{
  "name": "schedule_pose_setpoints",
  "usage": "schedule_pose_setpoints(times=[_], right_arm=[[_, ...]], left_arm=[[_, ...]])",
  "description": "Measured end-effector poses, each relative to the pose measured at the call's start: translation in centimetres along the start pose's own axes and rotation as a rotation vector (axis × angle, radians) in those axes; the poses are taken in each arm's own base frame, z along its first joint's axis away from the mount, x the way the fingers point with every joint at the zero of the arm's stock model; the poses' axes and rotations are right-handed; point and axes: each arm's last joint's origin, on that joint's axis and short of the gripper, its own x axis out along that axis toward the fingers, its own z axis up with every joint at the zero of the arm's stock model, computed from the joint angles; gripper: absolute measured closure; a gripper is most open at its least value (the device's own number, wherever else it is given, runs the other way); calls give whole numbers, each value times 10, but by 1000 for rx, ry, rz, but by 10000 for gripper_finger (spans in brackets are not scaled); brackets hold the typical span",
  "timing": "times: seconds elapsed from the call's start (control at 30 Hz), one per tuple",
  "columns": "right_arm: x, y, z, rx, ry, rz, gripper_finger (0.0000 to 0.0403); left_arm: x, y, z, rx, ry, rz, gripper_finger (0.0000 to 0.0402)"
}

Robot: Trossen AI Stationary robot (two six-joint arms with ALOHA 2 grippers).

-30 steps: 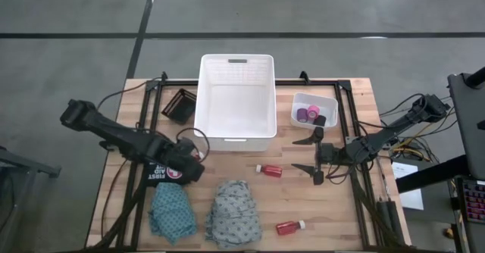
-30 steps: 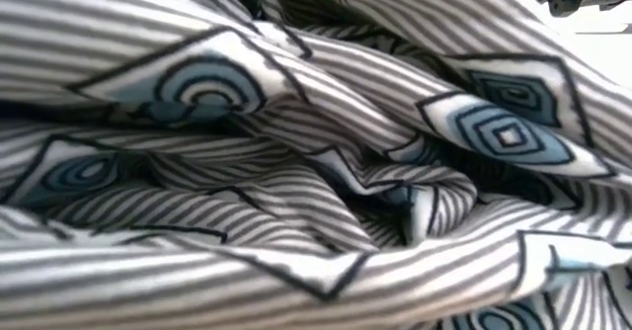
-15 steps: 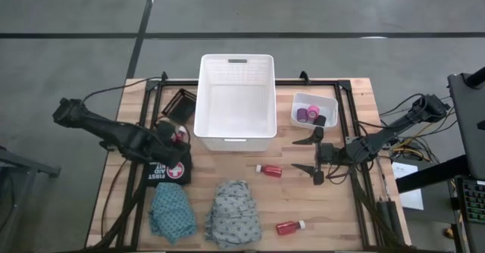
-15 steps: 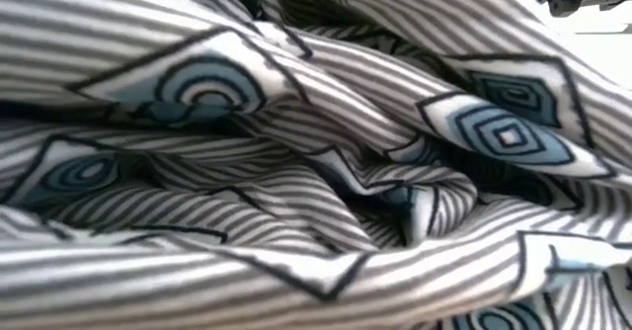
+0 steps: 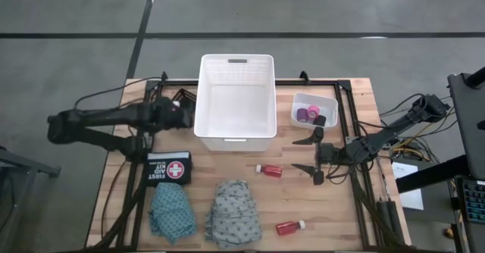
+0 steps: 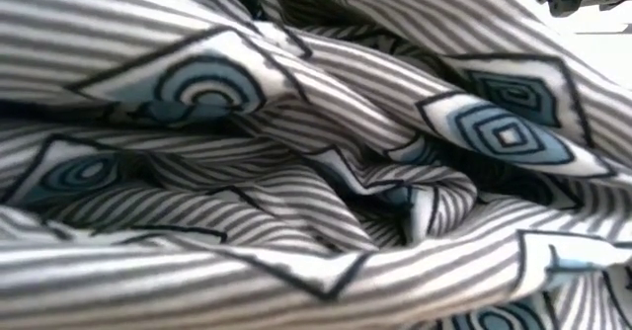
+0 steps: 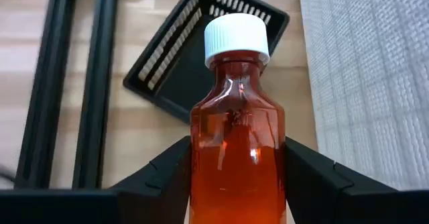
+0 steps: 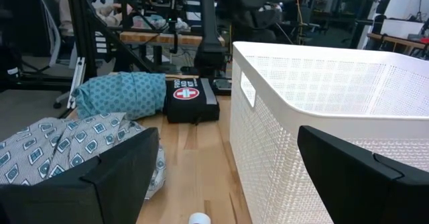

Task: Pick & Place Medicine items
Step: Put the top left red medicine bottle into the black bin

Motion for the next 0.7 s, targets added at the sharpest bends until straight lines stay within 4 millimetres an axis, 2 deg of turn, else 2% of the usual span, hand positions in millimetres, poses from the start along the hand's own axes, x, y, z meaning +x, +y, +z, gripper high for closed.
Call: schedule_pose_setpoints(times=[0.13,0.3,0.53,0.7], right_arm=[[0,0,0,0,0,0,49],[0,0,0,0,0,0,48],[0,0,0,0,0,0,48],[0,0,0,0,0,0,48]], left_arm=[[17,-4,18,101,-4,-70,204],[40,2,29,62,-33,-60,204],[66,12,32,207,3,-117,204],[79,20,29,198,10,-95,203]])
